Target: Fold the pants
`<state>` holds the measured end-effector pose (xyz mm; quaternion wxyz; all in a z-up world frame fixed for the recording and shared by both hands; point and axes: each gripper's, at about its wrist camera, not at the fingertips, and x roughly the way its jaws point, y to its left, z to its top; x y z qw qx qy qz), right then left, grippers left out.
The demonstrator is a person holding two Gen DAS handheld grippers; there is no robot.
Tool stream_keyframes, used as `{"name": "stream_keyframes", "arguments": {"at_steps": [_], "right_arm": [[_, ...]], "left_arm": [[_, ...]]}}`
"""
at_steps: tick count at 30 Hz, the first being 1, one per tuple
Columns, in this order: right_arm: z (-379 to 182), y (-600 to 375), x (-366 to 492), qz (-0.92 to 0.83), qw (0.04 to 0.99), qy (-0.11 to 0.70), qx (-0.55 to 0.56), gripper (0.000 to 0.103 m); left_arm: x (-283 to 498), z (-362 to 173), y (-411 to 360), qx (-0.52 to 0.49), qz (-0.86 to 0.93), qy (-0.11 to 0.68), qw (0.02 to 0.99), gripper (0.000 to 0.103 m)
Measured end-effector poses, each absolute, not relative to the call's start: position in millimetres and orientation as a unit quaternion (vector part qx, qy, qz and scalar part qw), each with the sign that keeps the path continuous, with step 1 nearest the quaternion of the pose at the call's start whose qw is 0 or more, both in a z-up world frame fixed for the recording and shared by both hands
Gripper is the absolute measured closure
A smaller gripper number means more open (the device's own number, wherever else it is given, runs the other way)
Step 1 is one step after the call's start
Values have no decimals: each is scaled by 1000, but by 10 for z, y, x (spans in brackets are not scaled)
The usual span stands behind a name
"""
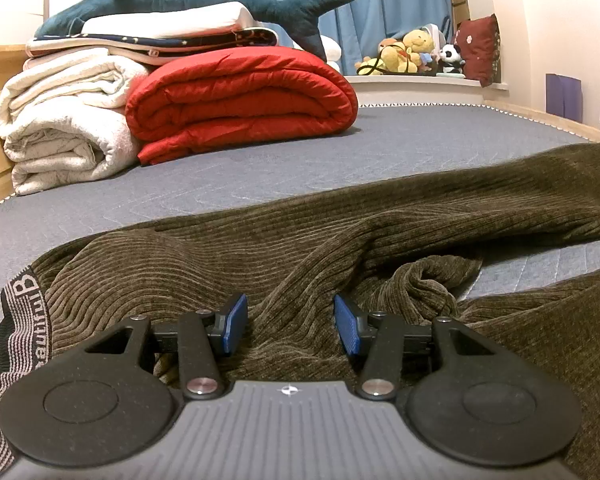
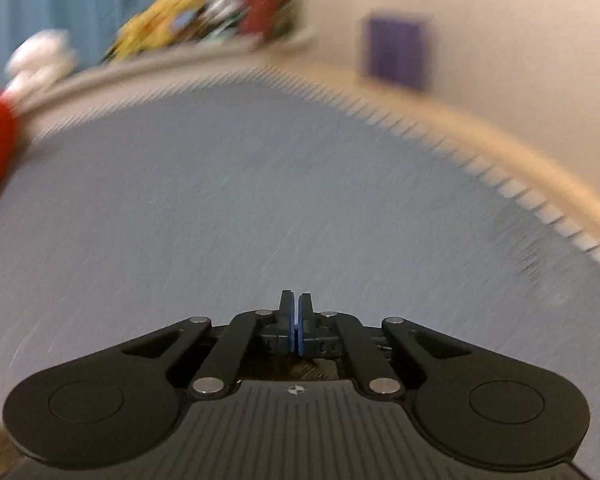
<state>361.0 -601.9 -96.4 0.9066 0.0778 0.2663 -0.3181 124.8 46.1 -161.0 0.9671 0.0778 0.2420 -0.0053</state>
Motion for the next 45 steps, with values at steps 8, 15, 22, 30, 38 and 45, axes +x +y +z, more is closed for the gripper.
{"name": "stream_keyframes", "arguments": {"at_steps": [8, 15, 22, 30, 38, 45], "right_arm": [[-930, -5598, 3537, -224, 938, 248, 93, 101], [-664, -4422, 2509, -17, 971, 234, 32, 94], [-239, -3854, 1727, -38, 959, 246, 132, 91], [-176, -3739, 1240, -107, 923, 246, 277, 71], [-820, -4055, 1316, -135, 885, 307, 324, 95], [-1334, -4234, 1619, -194, 835, 386, 341, 91]], "left_arm": [[1241, -1612, 449, 81, -4, 240, 967, 49], [1277, -1608, 441, 82, -5, 250, 965, 49], [1452, -1561, 545, 51, -24, 299, 953, 48], [1488, -599, 752, -5, -69, 407, 911, 86], [1540, -623, 426, -24, -108, 382, 918, 92], [1888, -806, 242, 12, -154, 378, 913, 66]]}}
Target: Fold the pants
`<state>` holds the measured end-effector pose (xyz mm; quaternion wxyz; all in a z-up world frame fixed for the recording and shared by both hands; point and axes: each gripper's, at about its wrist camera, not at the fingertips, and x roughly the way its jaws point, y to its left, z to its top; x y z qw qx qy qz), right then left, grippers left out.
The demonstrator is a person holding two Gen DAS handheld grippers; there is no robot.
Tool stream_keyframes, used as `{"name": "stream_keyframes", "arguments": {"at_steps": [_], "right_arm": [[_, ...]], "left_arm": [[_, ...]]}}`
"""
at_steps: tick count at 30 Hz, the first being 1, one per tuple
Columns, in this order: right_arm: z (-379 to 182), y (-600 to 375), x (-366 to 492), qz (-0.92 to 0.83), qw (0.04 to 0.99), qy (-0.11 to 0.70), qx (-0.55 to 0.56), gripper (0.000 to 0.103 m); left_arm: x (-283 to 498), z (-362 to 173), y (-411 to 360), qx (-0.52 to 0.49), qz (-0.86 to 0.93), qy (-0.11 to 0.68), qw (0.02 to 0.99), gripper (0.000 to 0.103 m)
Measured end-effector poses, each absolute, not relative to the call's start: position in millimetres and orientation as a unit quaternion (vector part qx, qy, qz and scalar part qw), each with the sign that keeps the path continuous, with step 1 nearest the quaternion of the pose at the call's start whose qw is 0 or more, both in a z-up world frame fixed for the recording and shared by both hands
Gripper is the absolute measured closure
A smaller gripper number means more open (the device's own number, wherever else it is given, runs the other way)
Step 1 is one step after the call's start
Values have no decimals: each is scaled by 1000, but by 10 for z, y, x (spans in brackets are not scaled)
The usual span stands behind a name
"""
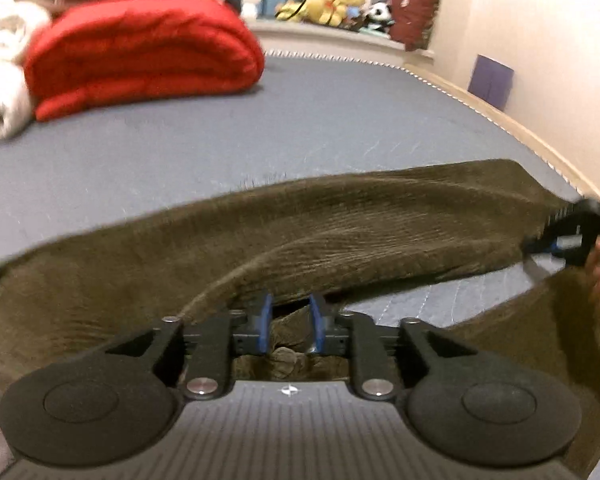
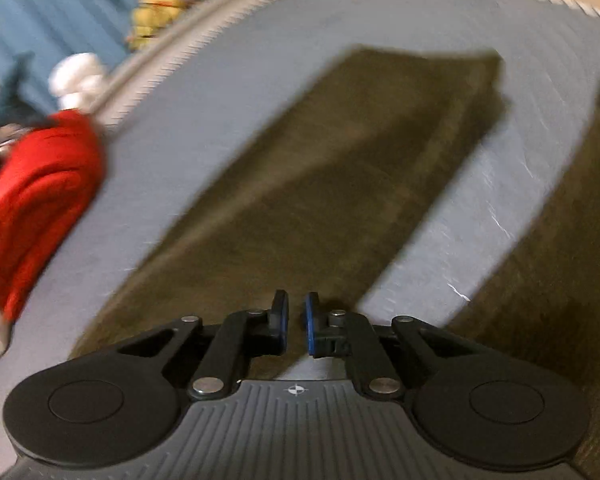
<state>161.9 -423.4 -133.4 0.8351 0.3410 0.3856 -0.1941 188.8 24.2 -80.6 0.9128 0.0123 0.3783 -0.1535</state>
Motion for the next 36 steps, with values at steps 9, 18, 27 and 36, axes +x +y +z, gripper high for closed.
{"name": "stream_keyframes", "arguments": {"at_steps": [9, 18, 27, 36], "right_arm": [[-1368, -4008, 1869, -212, 848, 374, 310, 58], [-1121, -4178, 1718, -332, 867, 283, 242, 103], [-1230, -4488, 1570, -268, 840, 333, 334, 100], [-750, -4151, 1398, -173, 906, 310, 229, 58]], "left_arm": [[2006, -1400, -36, 115, -167, 405, 892, 60], [1840, -1019, 386, 116, -242, 366, 891, 90], [1609, -831, 409, 111, -290, 371, 875, 53], [1582, -1033, 245, 127, -237, 413, 870, 68]]}}
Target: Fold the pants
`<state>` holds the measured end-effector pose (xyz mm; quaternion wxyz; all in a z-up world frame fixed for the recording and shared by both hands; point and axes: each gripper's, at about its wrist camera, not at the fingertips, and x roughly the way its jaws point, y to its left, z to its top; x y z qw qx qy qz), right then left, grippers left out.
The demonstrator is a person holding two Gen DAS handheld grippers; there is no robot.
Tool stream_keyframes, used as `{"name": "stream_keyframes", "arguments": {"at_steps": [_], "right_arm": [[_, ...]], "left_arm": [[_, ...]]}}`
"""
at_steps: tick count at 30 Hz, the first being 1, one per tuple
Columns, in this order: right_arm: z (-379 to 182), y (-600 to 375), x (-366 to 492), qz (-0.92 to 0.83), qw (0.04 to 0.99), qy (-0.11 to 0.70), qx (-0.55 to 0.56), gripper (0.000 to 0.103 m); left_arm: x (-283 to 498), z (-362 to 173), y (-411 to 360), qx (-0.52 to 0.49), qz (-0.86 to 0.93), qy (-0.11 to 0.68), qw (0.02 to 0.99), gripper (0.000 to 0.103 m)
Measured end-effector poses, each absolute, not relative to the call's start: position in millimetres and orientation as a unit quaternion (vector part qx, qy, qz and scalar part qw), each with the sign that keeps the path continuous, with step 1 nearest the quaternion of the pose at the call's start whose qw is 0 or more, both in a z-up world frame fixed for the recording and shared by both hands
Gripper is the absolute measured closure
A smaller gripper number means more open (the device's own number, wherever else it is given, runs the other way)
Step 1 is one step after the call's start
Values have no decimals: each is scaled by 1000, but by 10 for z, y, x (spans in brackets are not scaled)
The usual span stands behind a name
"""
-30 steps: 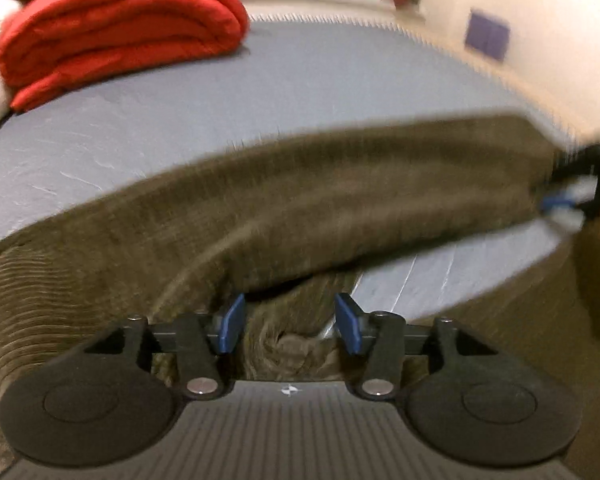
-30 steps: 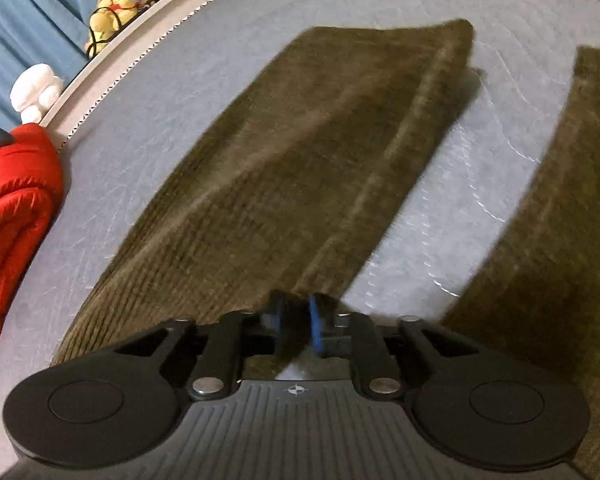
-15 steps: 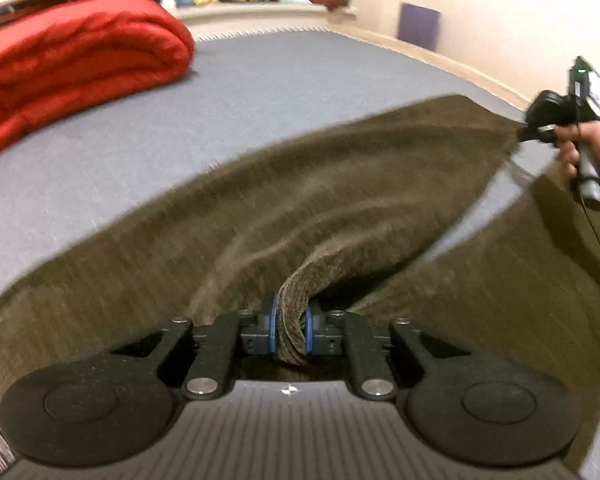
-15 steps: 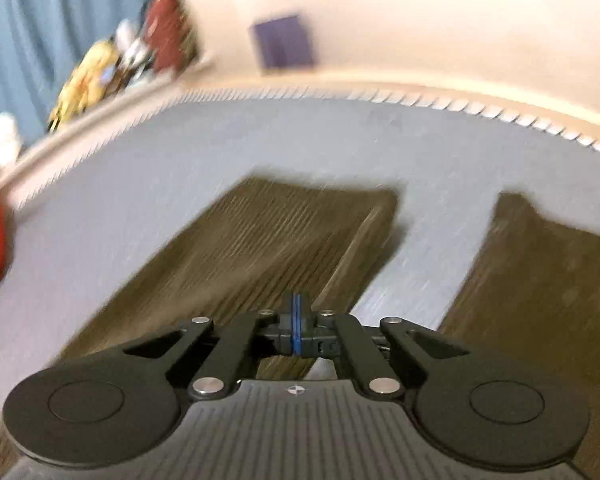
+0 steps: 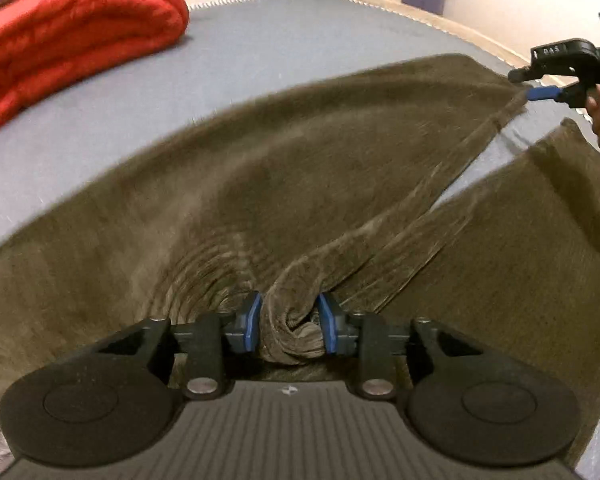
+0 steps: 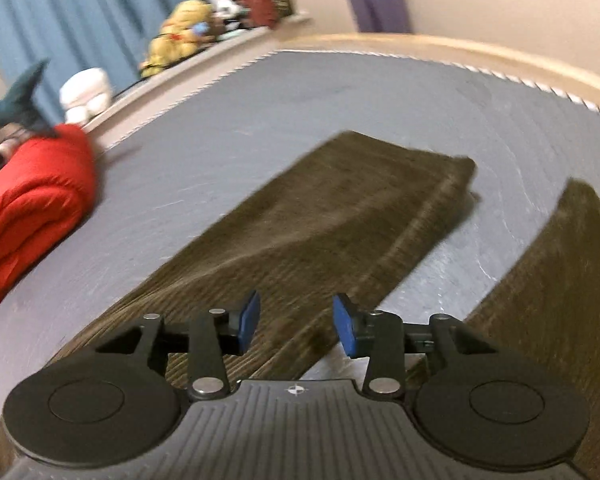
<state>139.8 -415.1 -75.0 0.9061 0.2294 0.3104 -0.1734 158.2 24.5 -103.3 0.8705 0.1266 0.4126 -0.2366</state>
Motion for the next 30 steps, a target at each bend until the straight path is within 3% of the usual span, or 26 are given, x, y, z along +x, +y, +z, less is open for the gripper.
{"name": "stream_keyframes", "arguments": {"at_steps": [1, 3, 5, 10, 13, 17, 20, 26, 28, 30], "right_arm": [[-679, -4128, 1355, -165, 910, 307, 225, 57], [-561, -4033, 1267, -147, 921, 295, 209, 54], [-400, -3894, 1176, -126, 935, 277, 184, 54], [-13, -3471, 871, -90, 963, 221, 125, 54], [230, -3161, 586, -56, 974, 188, 114, 52], [538, -2709, 109, -20, 990, 115, 74, 43], [704, -2398, -194, -6, 995, 77, 55, 33], [726, -2116, -423, 48, 987, 135, 73, 5], [640, -2105, -378, 63, 978, 183, 80, 4], [488, -2102, -340, 63, 971, 217, 77, 5]], "left_arm": [[1561, -922, 269, 113, -232, 396, 881, 67], [1502, -704, 340, 80, -225, 371, 897, 45], [1402, -538, 369, 66, -201, 351, 912, 36], [1165, -197, 551, 17, -152, 315, 937, 36], [921, -5, 712, -28, -133, 280, 950, 28], [625, 197, 850, -38, -82, 224, 970, 26], [547, 261, 920, -43, -54, 227, 971, 25], [616, 252, 1130, -55, -22, 309, 949, 23], [633, 186, 1186, -45, -5, 340, 939, 18], [637, 128, 1266, -39, 7, 354, 934, 5]]}}
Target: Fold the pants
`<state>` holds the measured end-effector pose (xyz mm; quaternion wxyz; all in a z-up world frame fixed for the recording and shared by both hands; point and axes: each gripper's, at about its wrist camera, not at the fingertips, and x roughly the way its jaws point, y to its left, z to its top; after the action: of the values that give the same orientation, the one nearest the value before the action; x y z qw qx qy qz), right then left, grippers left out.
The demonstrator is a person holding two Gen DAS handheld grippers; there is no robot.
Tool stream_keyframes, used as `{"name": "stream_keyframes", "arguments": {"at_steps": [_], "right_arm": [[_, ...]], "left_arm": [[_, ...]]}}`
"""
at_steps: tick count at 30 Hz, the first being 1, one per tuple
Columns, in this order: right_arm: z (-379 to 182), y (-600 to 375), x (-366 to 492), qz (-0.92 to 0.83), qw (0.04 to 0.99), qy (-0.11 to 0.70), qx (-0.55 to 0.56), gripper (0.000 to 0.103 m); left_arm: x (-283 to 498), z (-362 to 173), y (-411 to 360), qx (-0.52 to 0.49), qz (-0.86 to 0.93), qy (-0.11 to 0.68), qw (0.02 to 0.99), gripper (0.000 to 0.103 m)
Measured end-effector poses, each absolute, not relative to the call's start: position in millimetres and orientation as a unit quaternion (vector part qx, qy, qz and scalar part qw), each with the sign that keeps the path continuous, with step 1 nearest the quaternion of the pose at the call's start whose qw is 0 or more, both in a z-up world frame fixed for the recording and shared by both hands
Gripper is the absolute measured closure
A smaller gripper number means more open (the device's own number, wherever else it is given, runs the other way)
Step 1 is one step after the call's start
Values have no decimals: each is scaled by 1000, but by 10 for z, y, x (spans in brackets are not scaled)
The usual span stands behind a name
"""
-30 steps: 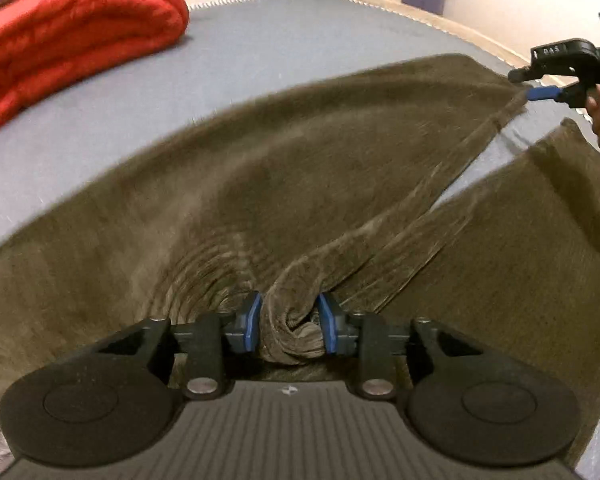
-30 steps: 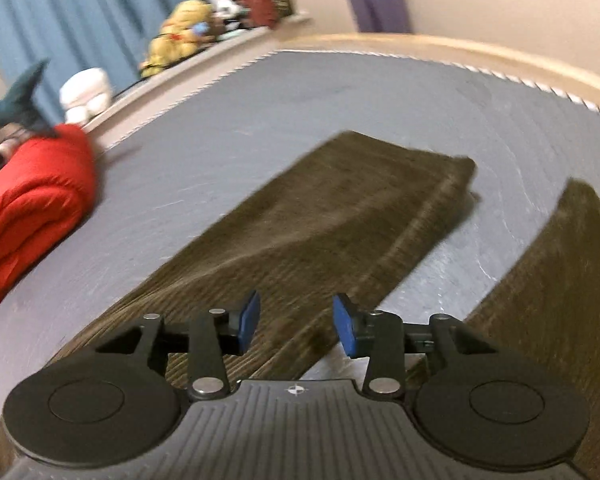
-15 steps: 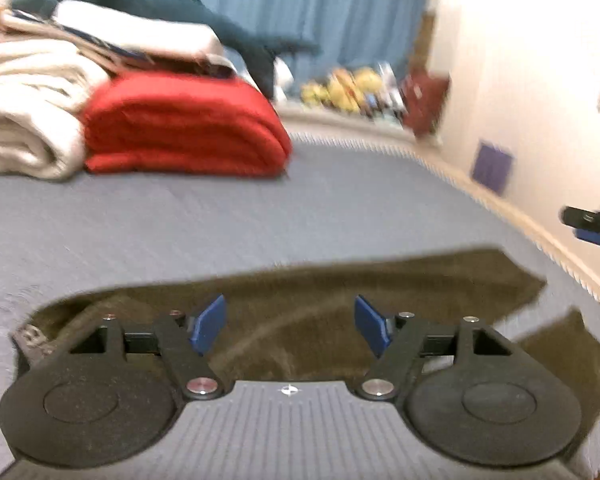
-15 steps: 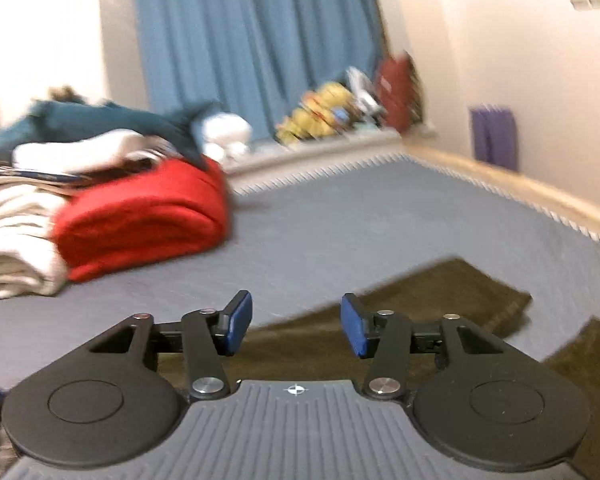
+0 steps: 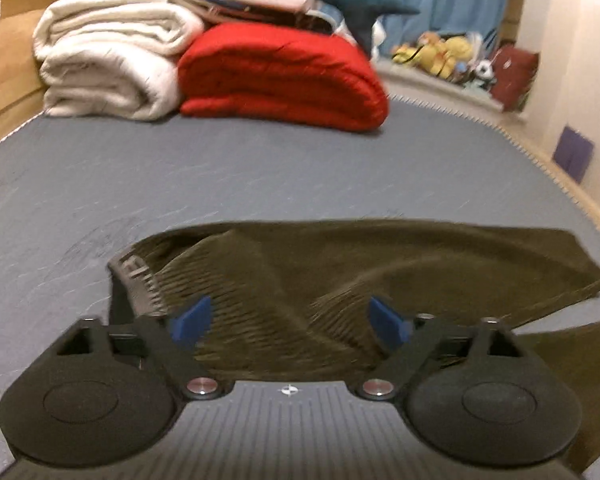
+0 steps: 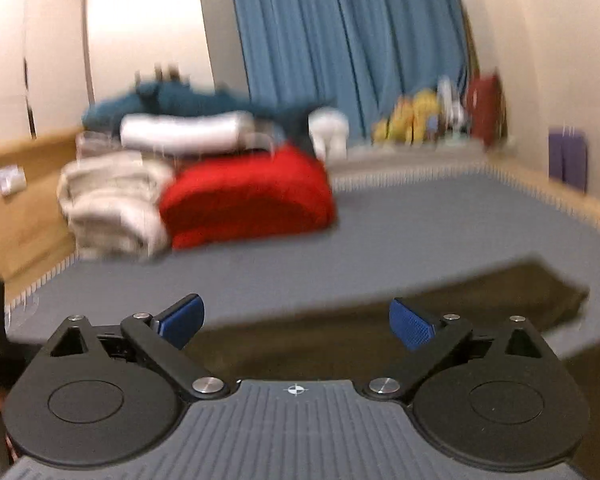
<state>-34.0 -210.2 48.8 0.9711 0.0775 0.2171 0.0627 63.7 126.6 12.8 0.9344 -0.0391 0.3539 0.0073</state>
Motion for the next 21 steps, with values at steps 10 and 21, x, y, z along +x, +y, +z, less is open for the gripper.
{"name": "stream_keyframes", "arguments": {"at_steps": [10, 21], "right_arm": [[455, -2104, -38, 97, 967, 230, 45, 37], [243, -2239, 452, 151, 951, 264, 63, 72]], "left_arm": [[894, 36, 1821, -43, 31, 336, 940, 30], [1747, -433, 2438, -61, 64, 339, 936, 99]]}}
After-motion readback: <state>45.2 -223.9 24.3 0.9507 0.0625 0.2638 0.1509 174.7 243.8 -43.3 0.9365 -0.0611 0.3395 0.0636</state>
